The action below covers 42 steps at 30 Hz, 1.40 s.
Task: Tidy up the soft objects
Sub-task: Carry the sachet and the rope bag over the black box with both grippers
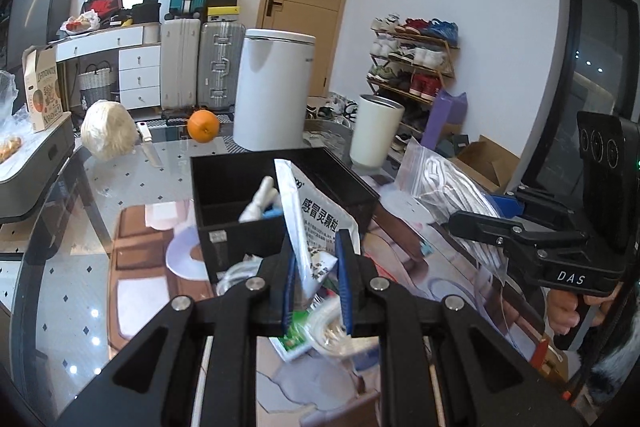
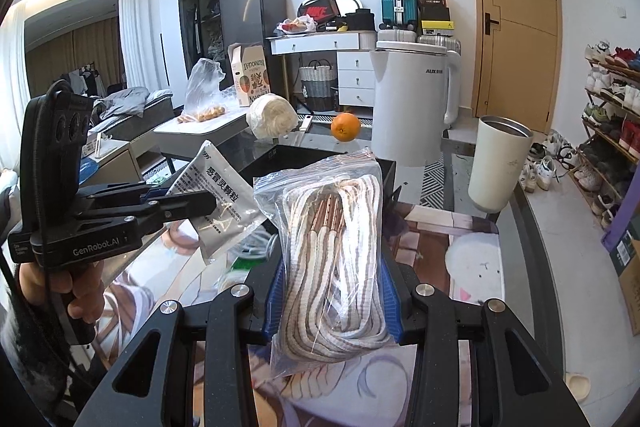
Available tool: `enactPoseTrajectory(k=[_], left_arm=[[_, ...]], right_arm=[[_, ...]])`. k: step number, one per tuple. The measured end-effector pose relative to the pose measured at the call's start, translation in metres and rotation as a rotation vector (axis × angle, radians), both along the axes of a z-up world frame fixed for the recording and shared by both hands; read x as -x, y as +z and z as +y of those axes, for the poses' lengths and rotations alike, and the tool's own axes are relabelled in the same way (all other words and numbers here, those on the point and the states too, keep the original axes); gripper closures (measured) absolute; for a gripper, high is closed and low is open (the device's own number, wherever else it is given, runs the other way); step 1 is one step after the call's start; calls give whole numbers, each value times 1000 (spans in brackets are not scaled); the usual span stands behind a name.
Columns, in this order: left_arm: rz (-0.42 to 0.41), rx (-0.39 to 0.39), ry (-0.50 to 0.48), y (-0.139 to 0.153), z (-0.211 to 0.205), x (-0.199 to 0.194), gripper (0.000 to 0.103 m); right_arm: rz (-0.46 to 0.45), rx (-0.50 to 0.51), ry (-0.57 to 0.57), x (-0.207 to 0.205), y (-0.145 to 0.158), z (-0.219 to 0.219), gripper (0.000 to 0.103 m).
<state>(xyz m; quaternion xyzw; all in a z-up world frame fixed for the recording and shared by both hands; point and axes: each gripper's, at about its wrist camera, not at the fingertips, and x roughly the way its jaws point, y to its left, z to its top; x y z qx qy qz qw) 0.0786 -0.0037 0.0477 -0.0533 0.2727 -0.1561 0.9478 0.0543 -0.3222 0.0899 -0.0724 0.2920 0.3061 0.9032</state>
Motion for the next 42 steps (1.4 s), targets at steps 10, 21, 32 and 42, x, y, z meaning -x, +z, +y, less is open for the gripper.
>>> enactPoseTrajectory(k=[10, 21, 32, 42], left_arm=[[-19, -4, 44, 12, 16, -39, 88], [2, -23, 94, -2, 31, -79, 88], [12, -27, 105, -9, 34, -92, 88], [-15, -22, 112, -10, 39, -96, 88]], right_arm=[[0, 10, 0, -38, 5, 16, 63], [23, 41, 7, -76, -4, 34, 63], [60, 101, 38, -111, -20, 64, 63], [75, 164, 106, -126, -20, 87, 63]])
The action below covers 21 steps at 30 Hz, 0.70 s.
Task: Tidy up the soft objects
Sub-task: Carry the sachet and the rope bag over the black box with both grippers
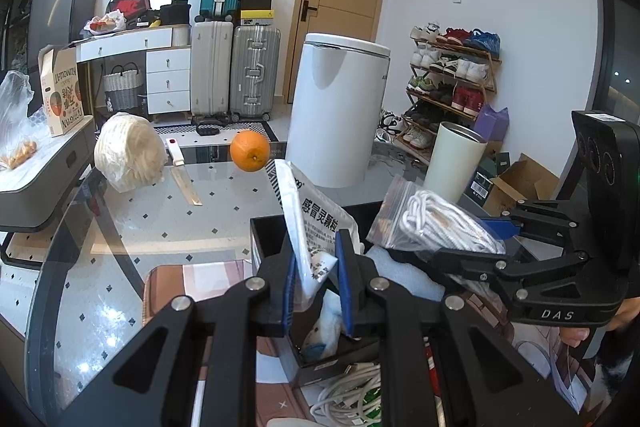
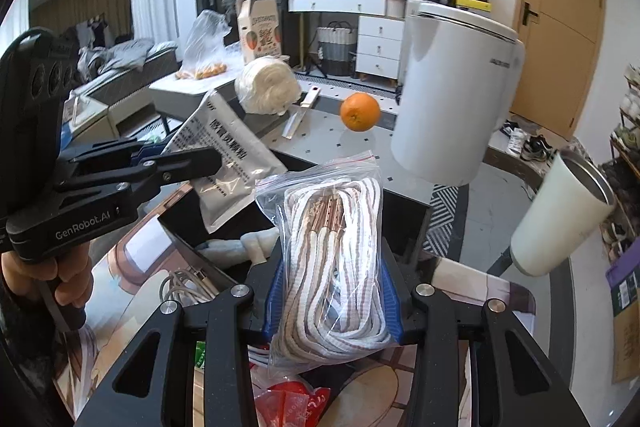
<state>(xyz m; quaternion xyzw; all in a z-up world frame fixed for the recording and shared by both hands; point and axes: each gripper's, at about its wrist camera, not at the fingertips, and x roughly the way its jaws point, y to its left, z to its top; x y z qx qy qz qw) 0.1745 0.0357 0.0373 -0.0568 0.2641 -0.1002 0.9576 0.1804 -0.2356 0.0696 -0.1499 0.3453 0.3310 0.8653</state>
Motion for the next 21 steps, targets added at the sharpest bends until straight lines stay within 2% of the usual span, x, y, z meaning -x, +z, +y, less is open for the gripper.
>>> enactPoseTrajectory(k=[13, 21], left_arm=[[8, 24, 11, -5, 8, -4, 88], [11, 28, 5, -6, 8, -5, 88]], right_arm=[[83, 154, 56, -28, -17, 30, 62], [114, 169, 117, -42, -29, 40, 62]])
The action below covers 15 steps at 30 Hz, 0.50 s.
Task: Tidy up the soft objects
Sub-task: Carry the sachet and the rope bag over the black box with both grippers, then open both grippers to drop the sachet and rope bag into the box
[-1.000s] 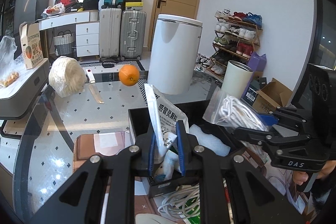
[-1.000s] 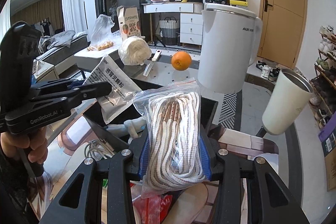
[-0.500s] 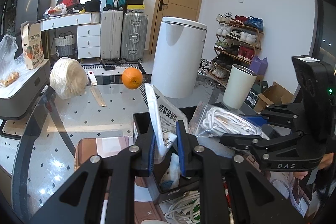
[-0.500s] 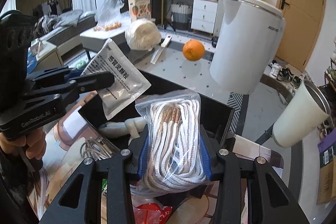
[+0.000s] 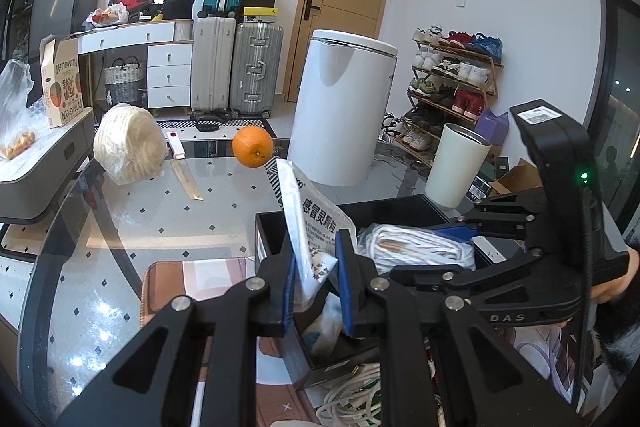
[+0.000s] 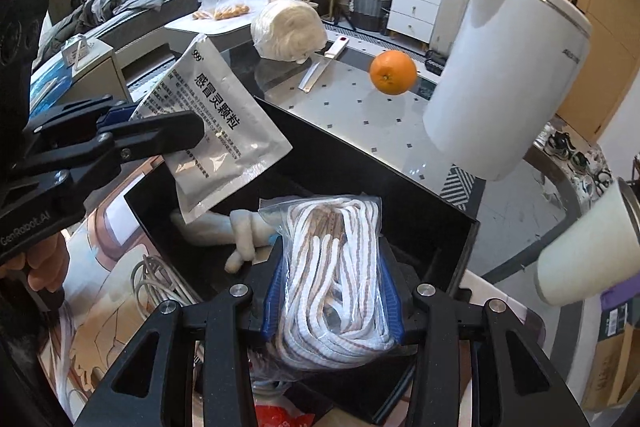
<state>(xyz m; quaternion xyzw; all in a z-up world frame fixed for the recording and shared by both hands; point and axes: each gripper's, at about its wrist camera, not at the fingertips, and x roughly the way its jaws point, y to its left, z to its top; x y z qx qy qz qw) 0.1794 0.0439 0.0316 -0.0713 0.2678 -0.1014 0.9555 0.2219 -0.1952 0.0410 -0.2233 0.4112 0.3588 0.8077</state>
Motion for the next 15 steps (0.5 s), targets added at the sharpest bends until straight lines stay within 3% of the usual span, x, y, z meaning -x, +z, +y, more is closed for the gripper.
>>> enactPoseTrajectory(k=[4, 7, 15], left_arm=[[5, 0, -2, -1, 0, -1, 88], [7, -1, -6, -1, -1, -1, 88], [15, 6, -41, -3, -6, -2, 88]], right_arm=[[5, -19, 10, -3, -3, 1, 62], [-4, -22, 25, 1, 3, -3, 50], [-84, -47, 21, 25, 27, -36, 50]])
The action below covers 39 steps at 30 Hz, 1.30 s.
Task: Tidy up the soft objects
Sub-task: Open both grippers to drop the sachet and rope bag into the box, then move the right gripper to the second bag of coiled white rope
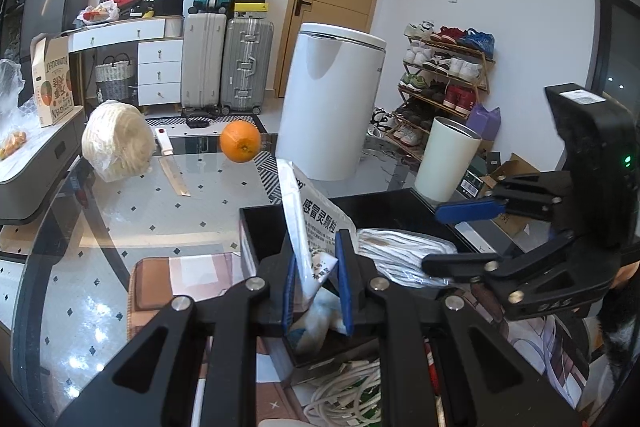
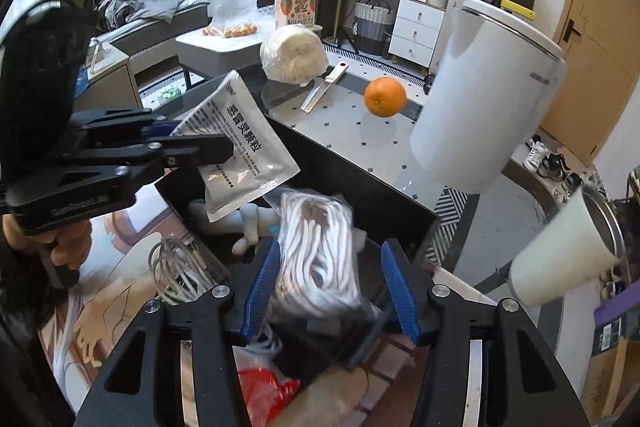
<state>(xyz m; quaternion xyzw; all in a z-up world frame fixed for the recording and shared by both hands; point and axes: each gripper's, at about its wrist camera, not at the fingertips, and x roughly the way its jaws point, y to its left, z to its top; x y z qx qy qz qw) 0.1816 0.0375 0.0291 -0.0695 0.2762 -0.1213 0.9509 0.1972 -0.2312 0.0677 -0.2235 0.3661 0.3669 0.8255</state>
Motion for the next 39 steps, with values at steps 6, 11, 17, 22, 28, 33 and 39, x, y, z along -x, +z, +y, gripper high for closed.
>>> enactPoseTrajectory(k=[6, 11, 17, 22, 28, 33, 39], left_arm=[[14, 10, -27, -2, -4, -3, 87], [34, 13, -40, -5, -6, -5, 87], [58, 10, -45, -9, -8, -9, 87], [70, -11, -29, -8, -8, -6, 56], [39, -55, 0, 3, -8, 8, 47], [25, -65, 36, 4, -7, 19, 11], [-22, -107, 74, 8, -11, 43, 0]], right_arm=[[-18, 38, -37, -3, -4, -6, 50], [-32, 90, -20, -6, -11, 6, 48], [-39, 116, -16, -12, -15, 18, 46], [-56, 90, -22, 0, -7, 10, 46], [-89, 47, -50, 14, 7, -5, 46], [-91, -19, -92, 29, 11, -22, 34], [-76, -105, -136, 54, 8, -43, 10]])
